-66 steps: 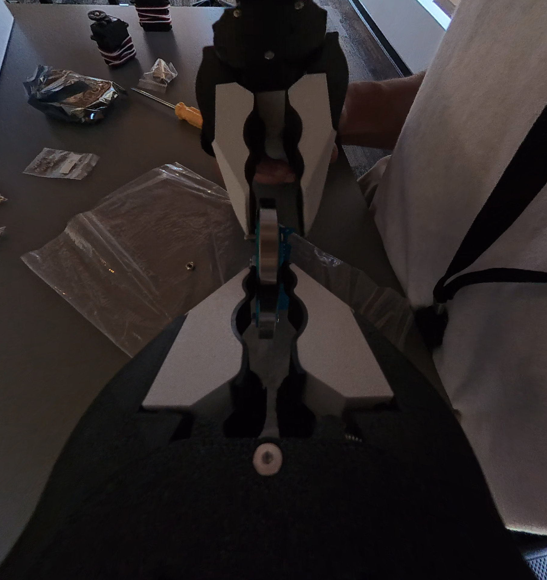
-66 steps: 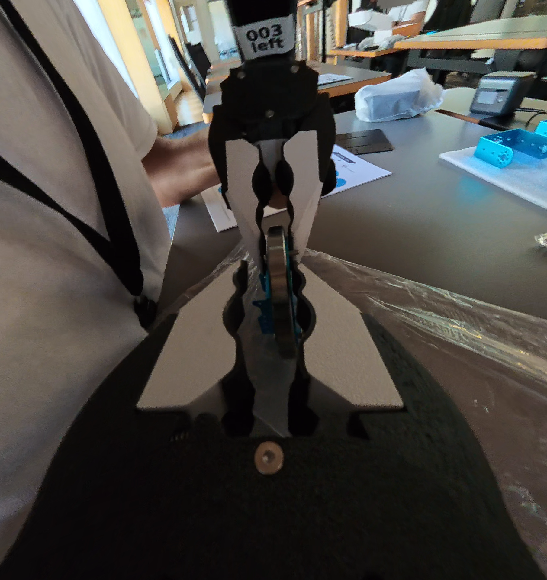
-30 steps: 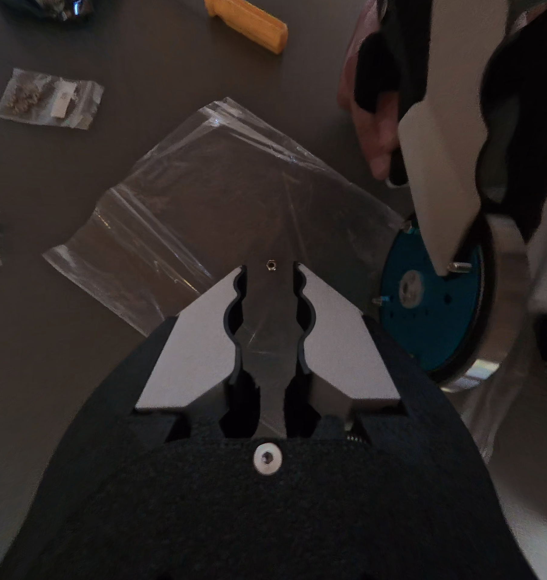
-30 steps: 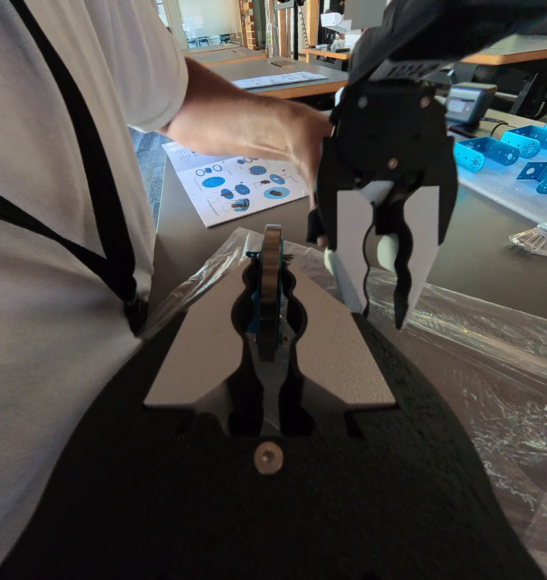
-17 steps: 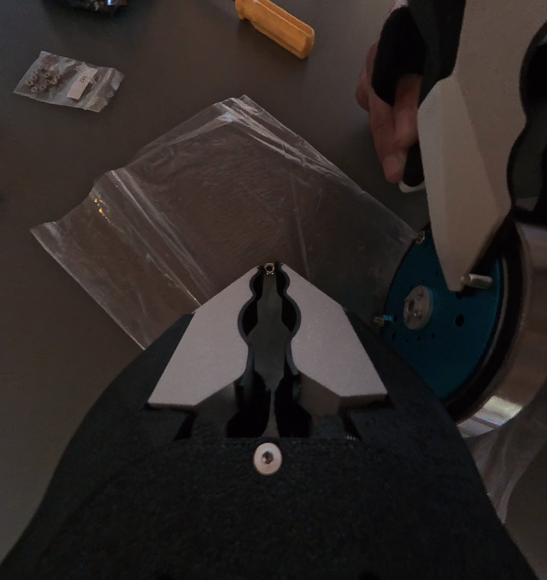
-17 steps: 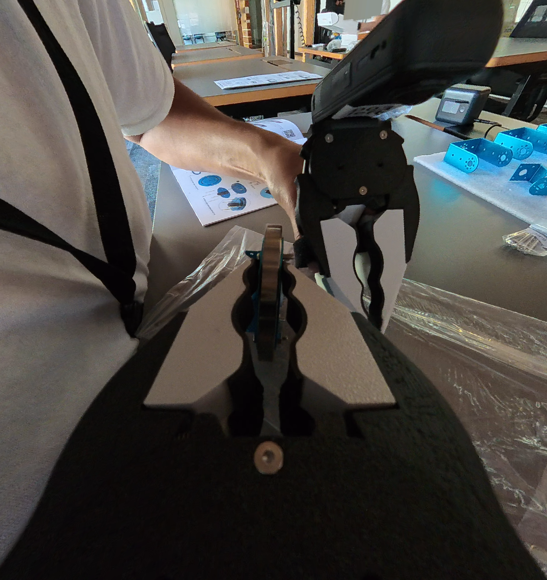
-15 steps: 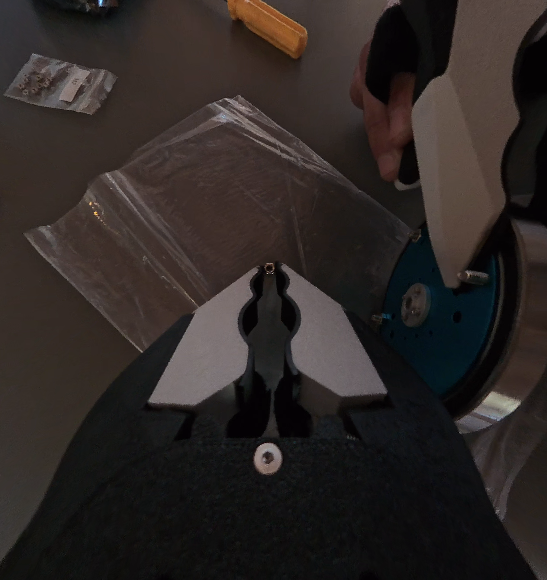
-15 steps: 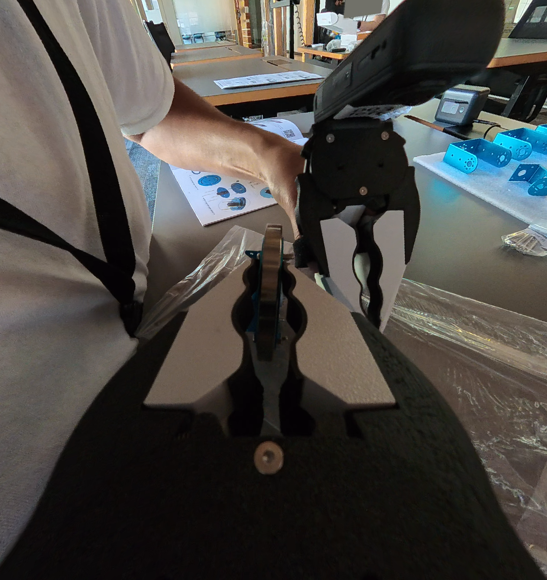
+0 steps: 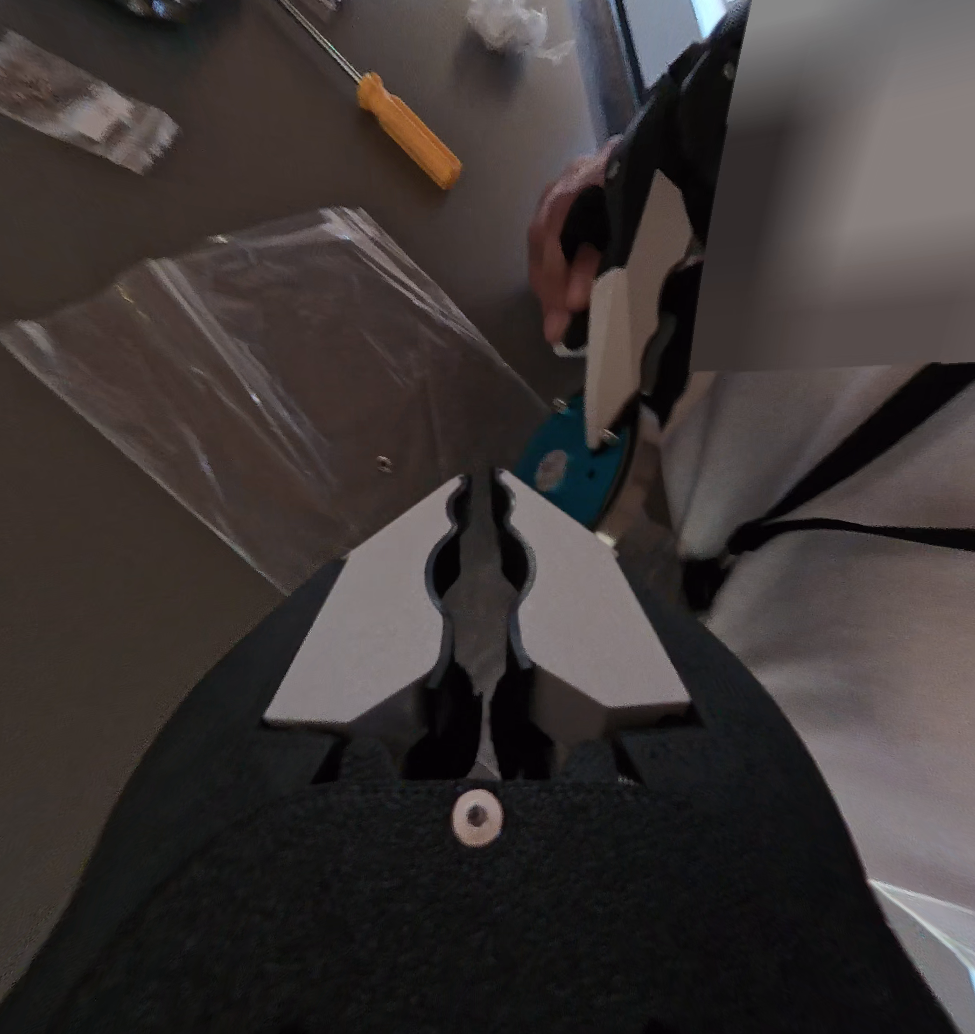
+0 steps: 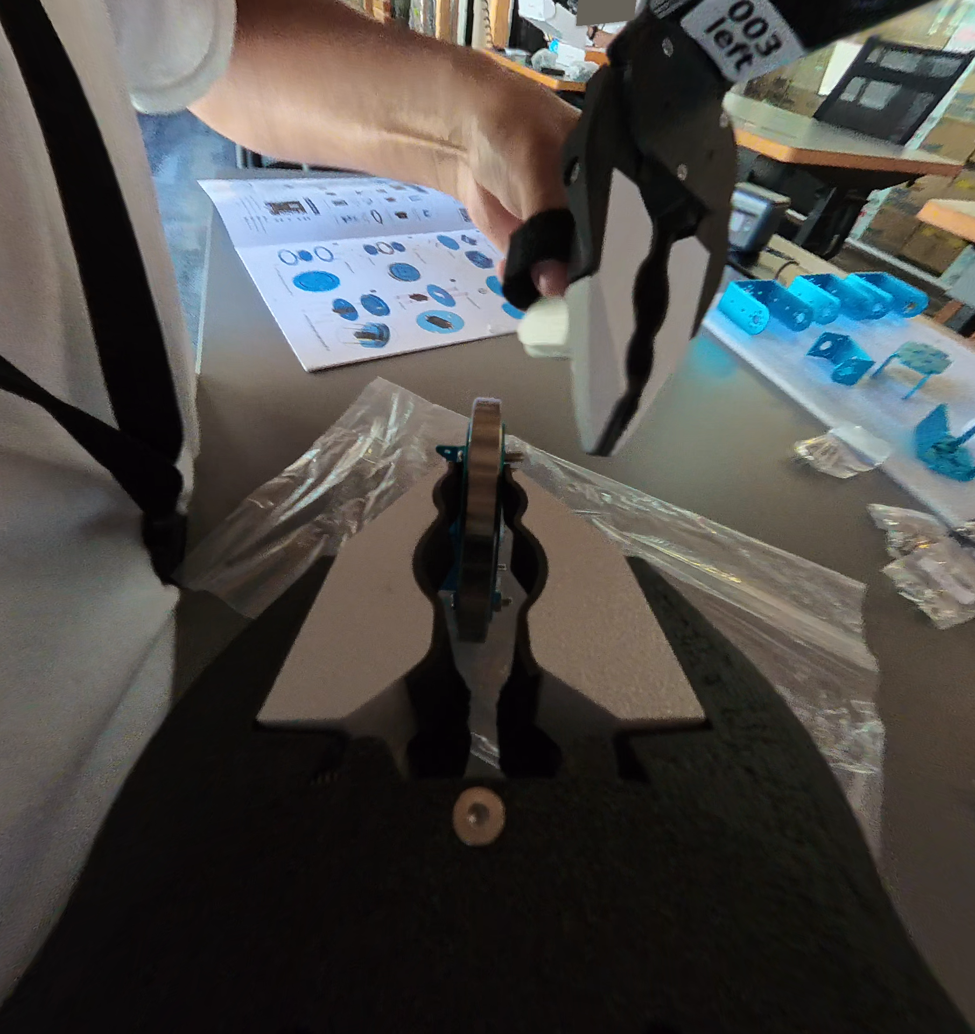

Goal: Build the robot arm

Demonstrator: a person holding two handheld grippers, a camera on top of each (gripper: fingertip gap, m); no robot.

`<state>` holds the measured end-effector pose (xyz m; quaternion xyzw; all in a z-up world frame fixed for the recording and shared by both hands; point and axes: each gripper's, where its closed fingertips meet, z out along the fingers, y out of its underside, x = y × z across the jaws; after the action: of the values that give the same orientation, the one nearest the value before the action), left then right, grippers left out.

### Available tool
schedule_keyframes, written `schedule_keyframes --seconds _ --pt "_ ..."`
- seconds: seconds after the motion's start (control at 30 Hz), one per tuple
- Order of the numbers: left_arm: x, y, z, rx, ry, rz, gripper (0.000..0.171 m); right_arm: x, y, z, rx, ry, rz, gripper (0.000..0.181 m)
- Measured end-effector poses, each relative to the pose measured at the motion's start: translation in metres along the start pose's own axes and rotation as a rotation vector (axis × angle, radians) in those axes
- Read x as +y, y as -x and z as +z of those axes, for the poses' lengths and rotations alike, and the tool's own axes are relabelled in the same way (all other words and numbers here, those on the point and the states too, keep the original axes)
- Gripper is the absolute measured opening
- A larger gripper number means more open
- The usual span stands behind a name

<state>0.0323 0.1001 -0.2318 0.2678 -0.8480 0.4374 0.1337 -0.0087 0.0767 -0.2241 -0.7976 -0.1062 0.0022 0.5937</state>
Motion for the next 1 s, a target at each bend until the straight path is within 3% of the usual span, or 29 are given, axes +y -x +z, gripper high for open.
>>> schedule_keyframes --seconds 0.07,0.17,0.27,0.4,0.53,0.7,0.83,0.93,1.0 --pt "0.006 -0.005 -0.003 -0.002 -0.012 -0.043 0.025 0.001 -0.003 -0.001 0.031 0.040 -0.065 0.013" --pt "0.011 -0.016 -0.012 -0.027 -0.095 -0.058 0.032 0.004 -0.009 0.001 0.096 0.138 -0.230 0.012" --pt "0.015 -0.020 -0.021 -0.087 -0.205 -0.144 0.032 0.008 -0.014 0.006 0.155 0.203 -0.392 0.012" --pt "0.027 -0.027 -0.018 -0.118 -0.387 -0.379 0.032 0.009 -0.008 0.013 0.192 0.244 -0.476 0.012" --pt "0.037 -0.032 -0.012 -0.092 -0.579 -0.626 0.032 0.011 0.001 0.021 0.259 0.279 -0.589 0.013" --pt "0.045 -0.037 -0.006 -0.047 -0.718 -0.770 0.032 0.015 0.008 0.025 0.388 0.271 -0.658 0.013" --pt "0.051 -0.046 0.003 -0.173 -0.651 -0.574 0.032 0.013 0.011 0.025 0.377 0.246 -0.515 0.013" --pt "0.051 -0.051 0.003 -0.350 -0.509 -0.218 0.037 0.005 0.004 0.019 0.341 0.165 -0.335 0.013" --pt "0.044 -0.042 -0.009 -0.544 -0.432 0.042 0.039 0.003 -0.003 0.014 0.324 0.129 -0.255 0.012"
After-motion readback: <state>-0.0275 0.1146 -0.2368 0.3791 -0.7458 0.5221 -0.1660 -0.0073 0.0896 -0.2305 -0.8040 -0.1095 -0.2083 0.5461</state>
